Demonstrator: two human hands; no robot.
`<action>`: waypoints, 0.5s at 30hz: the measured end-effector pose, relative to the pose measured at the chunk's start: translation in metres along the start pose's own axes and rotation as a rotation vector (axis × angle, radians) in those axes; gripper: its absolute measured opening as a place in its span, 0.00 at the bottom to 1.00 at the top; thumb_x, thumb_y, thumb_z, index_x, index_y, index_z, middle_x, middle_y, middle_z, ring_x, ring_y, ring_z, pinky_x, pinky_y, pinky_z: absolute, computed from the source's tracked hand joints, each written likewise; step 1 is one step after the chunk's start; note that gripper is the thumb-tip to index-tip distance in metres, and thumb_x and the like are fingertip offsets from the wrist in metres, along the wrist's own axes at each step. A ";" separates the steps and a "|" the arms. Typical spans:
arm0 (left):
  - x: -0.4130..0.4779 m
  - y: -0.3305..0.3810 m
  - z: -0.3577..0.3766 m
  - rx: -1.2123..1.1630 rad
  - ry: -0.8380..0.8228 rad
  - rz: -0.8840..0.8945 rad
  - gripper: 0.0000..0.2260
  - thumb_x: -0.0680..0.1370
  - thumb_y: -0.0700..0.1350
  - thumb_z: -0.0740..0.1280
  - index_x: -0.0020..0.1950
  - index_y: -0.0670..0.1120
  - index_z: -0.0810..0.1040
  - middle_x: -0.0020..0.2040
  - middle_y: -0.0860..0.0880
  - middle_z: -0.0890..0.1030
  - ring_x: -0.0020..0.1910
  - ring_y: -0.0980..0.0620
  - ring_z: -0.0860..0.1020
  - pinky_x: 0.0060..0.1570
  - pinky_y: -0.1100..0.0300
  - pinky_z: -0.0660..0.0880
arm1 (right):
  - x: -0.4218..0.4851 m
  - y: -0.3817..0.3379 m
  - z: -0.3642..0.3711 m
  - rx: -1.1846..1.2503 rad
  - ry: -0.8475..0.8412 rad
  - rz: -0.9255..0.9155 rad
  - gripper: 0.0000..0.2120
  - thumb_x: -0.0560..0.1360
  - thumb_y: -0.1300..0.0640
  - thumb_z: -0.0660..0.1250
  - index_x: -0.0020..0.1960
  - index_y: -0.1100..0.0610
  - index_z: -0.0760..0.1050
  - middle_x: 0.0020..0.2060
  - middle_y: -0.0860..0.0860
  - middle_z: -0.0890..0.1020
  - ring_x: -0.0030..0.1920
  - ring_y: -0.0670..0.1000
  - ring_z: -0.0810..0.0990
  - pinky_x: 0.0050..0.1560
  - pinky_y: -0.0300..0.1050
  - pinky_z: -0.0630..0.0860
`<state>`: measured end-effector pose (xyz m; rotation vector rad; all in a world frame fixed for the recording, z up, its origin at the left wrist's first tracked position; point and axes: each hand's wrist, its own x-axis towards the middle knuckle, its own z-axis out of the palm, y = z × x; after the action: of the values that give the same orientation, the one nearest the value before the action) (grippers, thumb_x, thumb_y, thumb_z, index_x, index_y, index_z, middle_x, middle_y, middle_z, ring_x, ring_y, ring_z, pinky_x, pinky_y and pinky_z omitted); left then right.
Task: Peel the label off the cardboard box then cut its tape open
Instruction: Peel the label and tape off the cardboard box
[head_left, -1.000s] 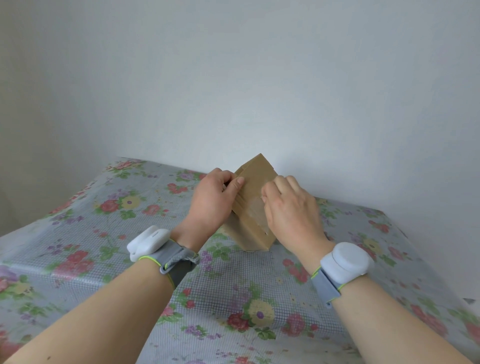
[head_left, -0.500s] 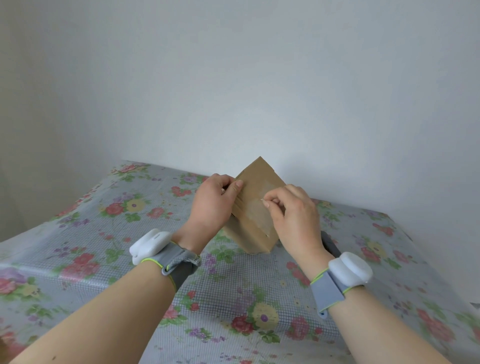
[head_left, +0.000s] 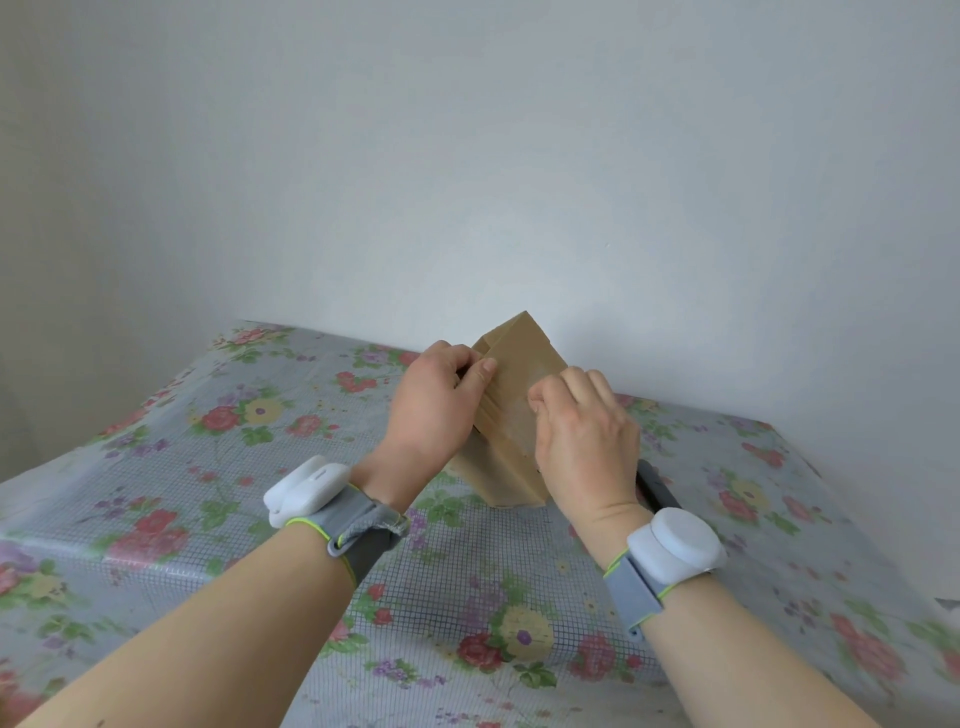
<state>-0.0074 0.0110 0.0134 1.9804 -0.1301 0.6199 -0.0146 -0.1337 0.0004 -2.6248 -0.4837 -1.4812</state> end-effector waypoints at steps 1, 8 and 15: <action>0.000 0.000 0.000 0.004 0.000 -0.002 0.11 0.80 0.48 0.62 0.42 0.43 0.77 0.45 0.47 0.76 0.38 0.52 0.72 0.41 0.57 0.69 | 0.000 0.000 0.000 -0.021 -0.005 -0.012 0.10 0.65 0.69 0.69 0.37 0.56 0.74 0.33 0.51 0.74 0.36 0.54 0.73 0.28 0.44 0.66; 0.002 -0.006 -0.001 0.014 0.009 -0.054 0.13 0.80 0.49 0.61 0.45 0.42 0.79 0.46 0.46 0.78 0.42 0.48 0.75 0.43 0.52 0.74 | -0.006 0.000 0.007 0.008 -0.055 0.022 0.07 0.70 0.67 0.62 0.39 0.56 0.71 0.36 0.51 0.74 0.39 0.54 0.72 0.33 0.40 0.61; 0.004 -0.022 -0.009 -0.124 0.014 -0.180 0.16 0.80 0.49 0.61 0.47 0.38 0.80 0.45 0.44 0.80 0.43 0.47 0.75 0.44 0.54 0.71 | -0.007 0.014 0.010 0.425 -0.013 0.452 0.05 0.73 0.65 0.65 0.42 0.56 0.76 0.40 0.52 0.78 0.43 0.56 0.75 0.42 0.48 0.71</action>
<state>0.0003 0.0304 0.0009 1.8441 0.0180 0.4972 -0.0048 -0.1463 -0.0098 -2.2166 -0.1605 -1.0804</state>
